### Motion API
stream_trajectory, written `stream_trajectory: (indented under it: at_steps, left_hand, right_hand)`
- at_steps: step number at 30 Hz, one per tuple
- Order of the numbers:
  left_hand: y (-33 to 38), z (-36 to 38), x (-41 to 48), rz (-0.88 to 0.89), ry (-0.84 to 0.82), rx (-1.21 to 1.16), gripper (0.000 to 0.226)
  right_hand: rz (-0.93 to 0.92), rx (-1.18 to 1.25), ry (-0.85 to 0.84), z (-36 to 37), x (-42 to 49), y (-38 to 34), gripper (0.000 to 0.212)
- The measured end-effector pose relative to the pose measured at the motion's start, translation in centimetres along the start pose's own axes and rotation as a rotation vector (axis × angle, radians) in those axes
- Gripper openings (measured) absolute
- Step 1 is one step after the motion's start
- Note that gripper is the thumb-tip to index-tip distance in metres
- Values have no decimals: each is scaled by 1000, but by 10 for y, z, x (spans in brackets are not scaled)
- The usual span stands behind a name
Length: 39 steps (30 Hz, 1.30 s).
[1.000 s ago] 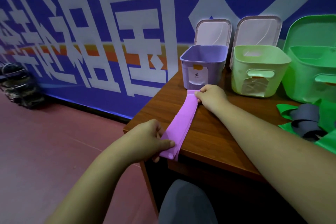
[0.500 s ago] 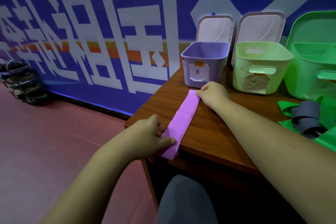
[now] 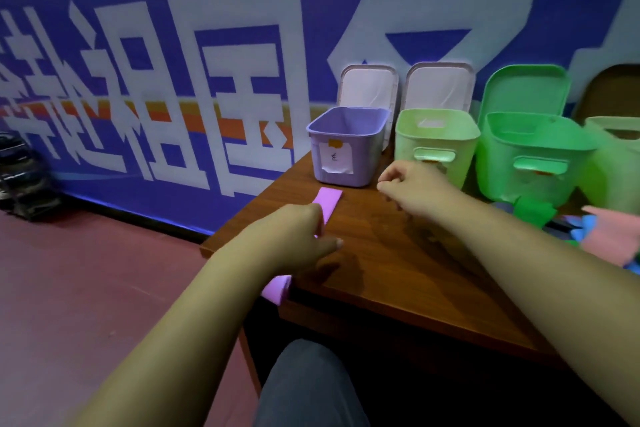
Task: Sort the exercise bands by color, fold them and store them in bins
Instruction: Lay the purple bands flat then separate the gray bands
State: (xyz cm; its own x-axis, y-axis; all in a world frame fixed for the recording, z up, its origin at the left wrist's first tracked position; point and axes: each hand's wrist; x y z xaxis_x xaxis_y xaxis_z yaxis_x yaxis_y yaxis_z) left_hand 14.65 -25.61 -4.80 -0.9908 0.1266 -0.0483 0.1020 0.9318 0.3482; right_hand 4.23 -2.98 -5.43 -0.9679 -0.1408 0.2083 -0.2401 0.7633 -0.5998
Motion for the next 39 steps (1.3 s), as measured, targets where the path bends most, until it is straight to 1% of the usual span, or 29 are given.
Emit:
stream_trajectory:
  at_steps: [2,6,8,10,13,17,19,22,25,28,30,34,37,39]
  left_hand:
    - [39,8,10,136,-47,-26,39]
    - [119,36,37,431,39,-62,29]
    - [162,50,54,556,50,-105,24]
    - [199,63,72,633,58,-158,17]
    - [251,80,96,742,141,-247,6]
    - [301,103,119,873,179,-239,4]
    - [311,118,126,892,177,-241,8]
    - [307,142,129,884,125,-296,14]
    - [298,152,133,878,85,-263,18]
    - [299,148,135,833,140,-347,9]
    - [299,148,136,818,164,-365,9]
    - [297,150,133,809,121,-385,23]
    - [297,151,132,774,139,-413,17]
    - [297,152,133,753,147,-414,11]
  right_hand:
    - [-2,-6,37,-34,-16,17,8]
    - [-9,-130,176,-102,-54,65,12]
    - [9,-192,240,-134,-78,97,15]
    - [53,-215,293,-160,-99,131,14]
    - [114,-208,372,-184,-124,178,10]
    - [127,-286,479,-185,-144,223,8]
    - [104,-293,496,-174,-151,239,7]
    - [121,-272,483,-162,-157,255,10]
    - [107,-240,499,-161,-154,258,14]
    - [95,-280,453,-158,-152,261,15]
    - [90,-290,439,-157,-152,263,15]
    - [87,-311,415,-155,-153,264,17]
    - [96,-309,449,-154,-154,261,19]
    - [137,-352,523,-155,-154,260,17]
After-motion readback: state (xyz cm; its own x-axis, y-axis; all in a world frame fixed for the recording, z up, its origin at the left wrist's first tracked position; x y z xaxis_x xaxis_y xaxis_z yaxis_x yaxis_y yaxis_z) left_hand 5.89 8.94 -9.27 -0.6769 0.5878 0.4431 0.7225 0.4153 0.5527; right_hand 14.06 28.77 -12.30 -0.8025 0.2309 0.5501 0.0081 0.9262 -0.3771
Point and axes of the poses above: each hand's wrist, its own x-axis towards the middle knuckle, its own z-axis out of the palm, y = z × x, and after that the axes turned 7 degrees about -x, right-handed
